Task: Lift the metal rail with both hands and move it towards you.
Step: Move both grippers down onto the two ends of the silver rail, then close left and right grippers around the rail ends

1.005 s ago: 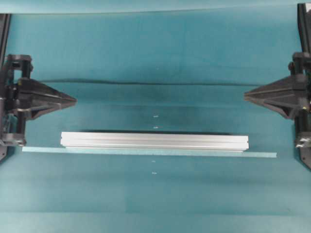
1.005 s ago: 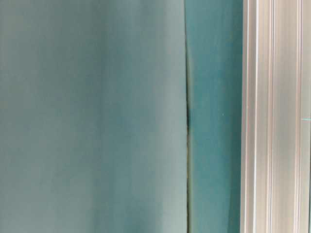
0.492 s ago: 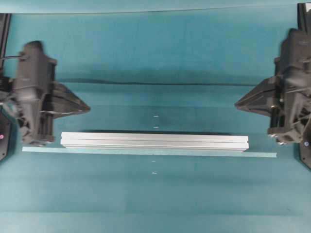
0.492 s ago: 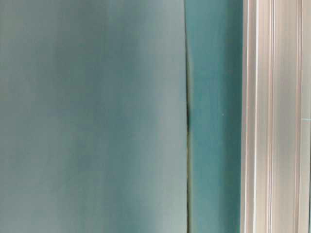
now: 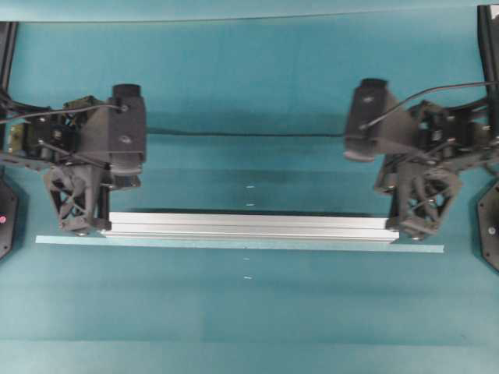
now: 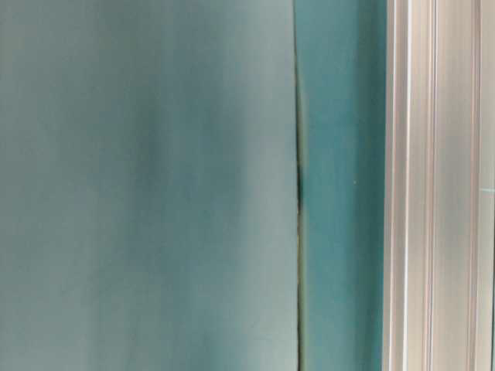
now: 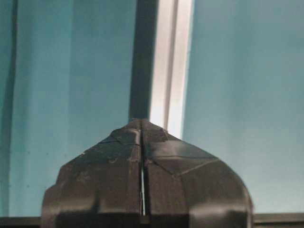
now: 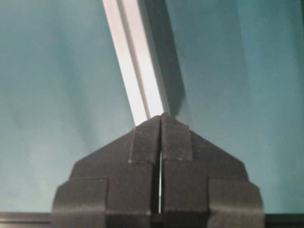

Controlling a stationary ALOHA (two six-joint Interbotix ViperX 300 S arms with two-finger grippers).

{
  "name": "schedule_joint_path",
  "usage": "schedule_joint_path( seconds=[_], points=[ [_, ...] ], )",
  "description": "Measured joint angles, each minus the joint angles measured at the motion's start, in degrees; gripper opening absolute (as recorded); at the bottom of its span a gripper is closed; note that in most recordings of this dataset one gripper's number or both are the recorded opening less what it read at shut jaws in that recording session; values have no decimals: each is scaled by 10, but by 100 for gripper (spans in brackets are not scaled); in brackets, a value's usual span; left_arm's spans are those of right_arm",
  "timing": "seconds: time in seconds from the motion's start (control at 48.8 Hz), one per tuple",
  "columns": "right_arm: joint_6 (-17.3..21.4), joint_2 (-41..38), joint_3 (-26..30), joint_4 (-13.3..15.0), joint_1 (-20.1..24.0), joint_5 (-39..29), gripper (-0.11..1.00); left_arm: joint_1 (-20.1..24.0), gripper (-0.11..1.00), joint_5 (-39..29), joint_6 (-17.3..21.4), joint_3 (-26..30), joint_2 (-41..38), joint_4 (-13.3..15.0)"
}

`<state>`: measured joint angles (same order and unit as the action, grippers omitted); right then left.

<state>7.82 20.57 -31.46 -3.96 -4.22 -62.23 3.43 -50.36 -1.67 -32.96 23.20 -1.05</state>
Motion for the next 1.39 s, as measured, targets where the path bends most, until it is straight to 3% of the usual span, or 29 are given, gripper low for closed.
schedule_joint_path(
  seconds=[0.308, 0.718, 0.964, 1.026, 1.108, 1.292, 1.395],
  points=[
    [-3, -60, -16, 0, 16, 42, -2, -2, -6, 6, 2, -7, -43, 0],
    [-3, -106, -27, 0, 23, 98, -2, -17, -6, 62, -3, -48, -67, -1],
    [-3, -105, -43, 0, 26, 148, 5, -19, 2, 90, -2, -51, -68, -1],
    [-3, -105, -45, 0, 27, 155, 10, -21, 8, 90, -3, -53, -69, -1],
    [-4, -104, -47, 0, 29, 156, 23, -25, 23, 91, -8, -55, -69, 0],
    [-8, -103, -53, 0, 31, 161, 78, -33, 80, 91, -20, -57, -69, -1],
    [-13, -103, -58, 4, 40, 164, 98, -38, 98, 99, -19, -60, -73, -1]
  ],
)
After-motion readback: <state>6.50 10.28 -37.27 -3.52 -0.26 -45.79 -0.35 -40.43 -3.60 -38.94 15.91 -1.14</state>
